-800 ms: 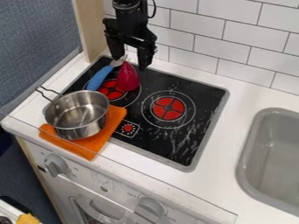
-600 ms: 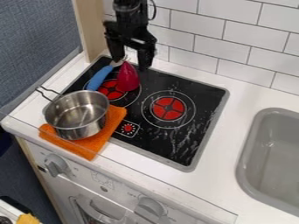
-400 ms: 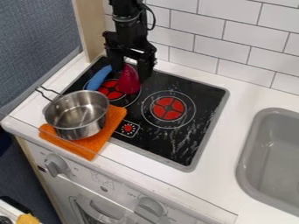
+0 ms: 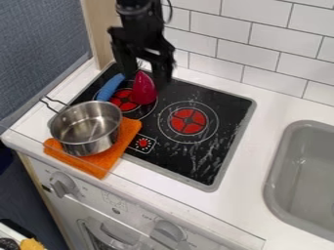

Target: Moved the pot to the top right of stove

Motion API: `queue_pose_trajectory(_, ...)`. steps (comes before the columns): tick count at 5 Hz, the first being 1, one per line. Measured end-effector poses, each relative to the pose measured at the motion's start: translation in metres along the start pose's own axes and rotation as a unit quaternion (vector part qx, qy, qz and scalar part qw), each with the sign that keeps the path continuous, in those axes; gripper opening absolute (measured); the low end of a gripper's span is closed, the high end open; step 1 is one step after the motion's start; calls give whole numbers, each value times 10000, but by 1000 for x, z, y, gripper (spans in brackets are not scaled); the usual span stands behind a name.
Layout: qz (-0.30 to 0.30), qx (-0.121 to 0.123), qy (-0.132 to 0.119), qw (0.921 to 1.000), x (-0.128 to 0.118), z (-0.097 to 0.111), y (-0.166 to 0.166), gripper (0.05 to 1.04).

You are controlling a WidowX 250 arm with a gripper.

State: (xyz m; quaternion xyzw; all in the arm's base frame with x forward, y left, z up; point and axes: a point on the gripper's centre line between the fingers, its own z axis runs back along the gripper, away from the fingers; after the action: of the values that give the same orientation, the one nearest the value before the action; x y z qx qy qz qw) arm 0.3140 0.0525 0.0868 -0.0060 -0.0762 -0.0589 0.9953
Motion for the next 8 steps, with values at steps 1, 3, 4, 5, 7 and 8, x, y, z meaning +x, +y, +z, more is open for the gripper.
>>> queue_pose_trajectory(1, -131, -247, 482, 9984, -23, -14, -19, 999)
queue_pose_trajectory(3, -75, -107, 1296, 9915, -60, -43, -13, 1000)
queue_pose_trajectory(4, -35, -121, 1050, 9944, -68, -33, -7, 999)
queue_pose_trajectory(5, -338, -155, 224, 9991, -70, -5, -12, 999)
queue_pose_trajectory(7, -185, 207, 127, 9995, -80, 0, 0, 999)
queue_pose_trajectory(8, 280, 364, 826, 9955, -85, -34, 21, 999)
